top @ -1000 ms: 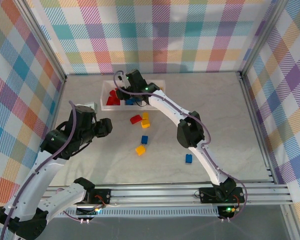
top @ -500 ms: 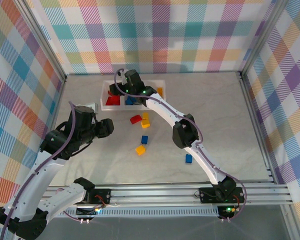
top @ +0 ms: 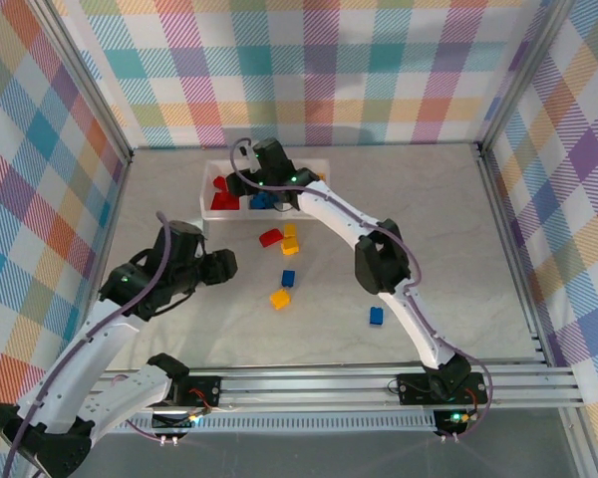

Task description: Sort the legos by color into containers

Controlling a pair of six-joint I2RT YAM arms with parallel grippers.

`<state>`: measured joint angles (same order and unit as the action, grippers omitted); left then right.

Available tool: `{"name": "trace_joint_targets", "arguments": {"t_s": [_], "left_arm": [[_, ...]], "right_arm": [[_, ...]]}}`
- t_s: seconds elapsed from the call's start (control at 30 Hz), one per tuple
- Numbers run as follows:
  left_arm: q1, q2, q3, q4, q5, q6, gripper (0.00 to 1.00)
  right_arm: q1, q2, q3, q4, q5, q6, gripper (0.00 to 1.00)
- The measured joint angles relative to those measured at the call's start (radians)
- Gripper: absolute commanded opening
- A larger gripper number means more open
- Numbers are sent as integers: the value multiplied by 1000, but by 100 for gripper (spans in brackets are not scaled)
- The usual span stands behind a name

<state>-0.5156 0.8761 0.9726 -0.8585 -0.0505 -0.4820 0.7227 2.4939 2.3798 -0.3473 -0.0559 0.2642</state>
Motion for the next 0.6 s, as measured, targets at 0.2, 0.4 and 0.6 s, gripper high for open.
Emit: {"name": "trace_joint_targets", "arguments": {"t_s": [0.2,0.4,0.6], "left_arm": [[-136,63,-113,92,13,-42,63],[-224,228,-145,234,29,-7,65],[-253,352,-205,366,42,103,67]], "right_arm": [[-55,-369,-367,39,-5,-7,70],[-123,-671,-731,129,-9,16,70],[-123,-818,-1016,143,-17,14,70]]}}
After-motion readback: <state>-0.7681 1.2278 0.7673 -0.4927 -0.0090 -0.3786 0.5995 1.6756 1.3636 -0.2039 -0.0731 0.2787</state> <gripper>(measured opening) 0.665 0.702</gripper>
